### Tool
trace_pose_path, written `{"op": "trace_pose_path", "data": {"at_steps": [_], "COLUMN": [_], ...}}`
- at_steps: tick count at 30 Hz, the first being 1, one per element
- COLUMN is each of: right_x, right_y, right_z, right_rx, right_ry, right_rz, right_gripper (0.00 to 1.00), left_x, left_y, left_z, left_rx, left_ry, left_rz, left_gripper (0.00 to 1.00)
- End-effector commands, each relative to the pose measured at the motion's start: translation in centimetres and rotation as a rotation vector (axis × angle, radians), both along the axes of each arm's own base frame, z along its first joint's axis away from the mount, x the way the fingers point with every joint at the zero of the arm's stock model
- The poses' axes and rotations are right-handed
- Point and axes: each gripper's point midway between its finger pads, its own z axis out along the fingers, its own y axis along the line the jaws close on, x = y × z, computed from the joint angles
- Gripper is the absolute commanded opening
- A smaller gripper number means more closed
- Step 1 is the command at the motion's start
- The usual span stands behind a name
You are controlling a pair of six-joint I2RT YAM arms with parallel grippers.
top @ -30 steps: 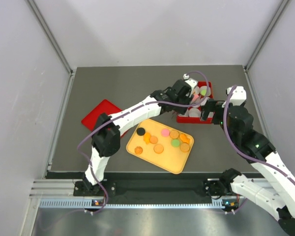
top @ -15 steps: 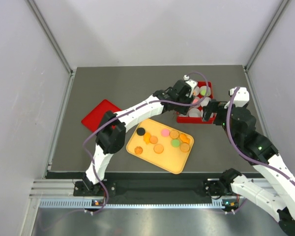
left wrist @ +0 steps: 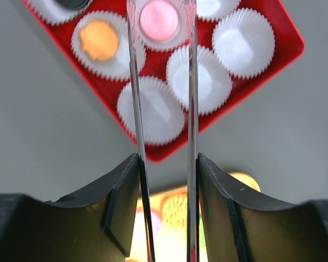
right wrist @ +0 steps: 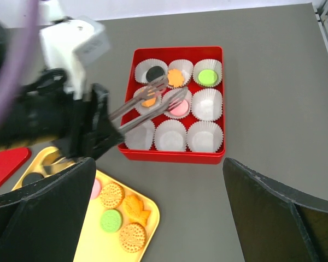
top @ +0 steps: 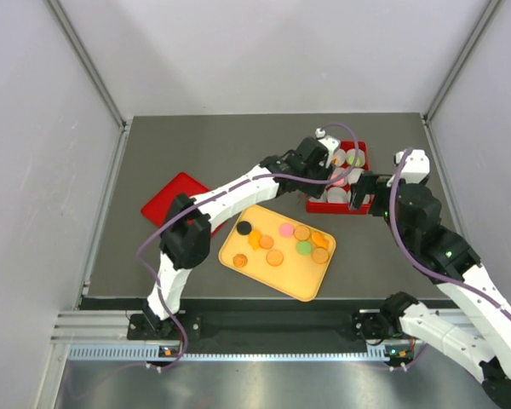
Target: Pack the cookies
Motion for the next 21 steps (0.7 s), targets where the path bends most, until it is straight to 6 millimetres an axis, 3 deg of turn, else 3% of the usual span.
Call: {"op": "trace_pose_path", "data": {"at_steps": [1, 6, 9, 16, 21], "right_x": [0.3, 0.9, 1.3, 2.5, 3.2], "right_y": [0.3, 1.0, 1.6, 2.9, 4.0], "right_z": [2.4, 1.4, 0.4, -1.6, -3.0], "right_rx": [0.027, 0.033, 0.029, 0.027, 0.025], "right_ry": [-0.045, -0.03, -0.009, 0.019, 0.05], "right_rz": [0.003, 0.015, 0.027, 0.05, 0.075], "right_gripper": [1.0, 1.0, 1.0, 1.0, 1.0], "left_x": [-1.1, -4.1, -7.0, -14.2, -19.1], "left_y": [2.1, 6.8, 10.1, 16.6, 19.0], "left_z": [9.1, 10.0, 11.0, 6.3, 4.1], "left_rx": [-0.146, -0.112, -0.106, 0.048, 0.099], "left_ry": [-0.107, -0.064, -0.042, 0.138, 0.24], "left_rz": [0.025, 0.085, 0.093, 0.077, 0.032], "left_gripper": [0.5, 0.5, 0.5, 0.5, 0.52]}}
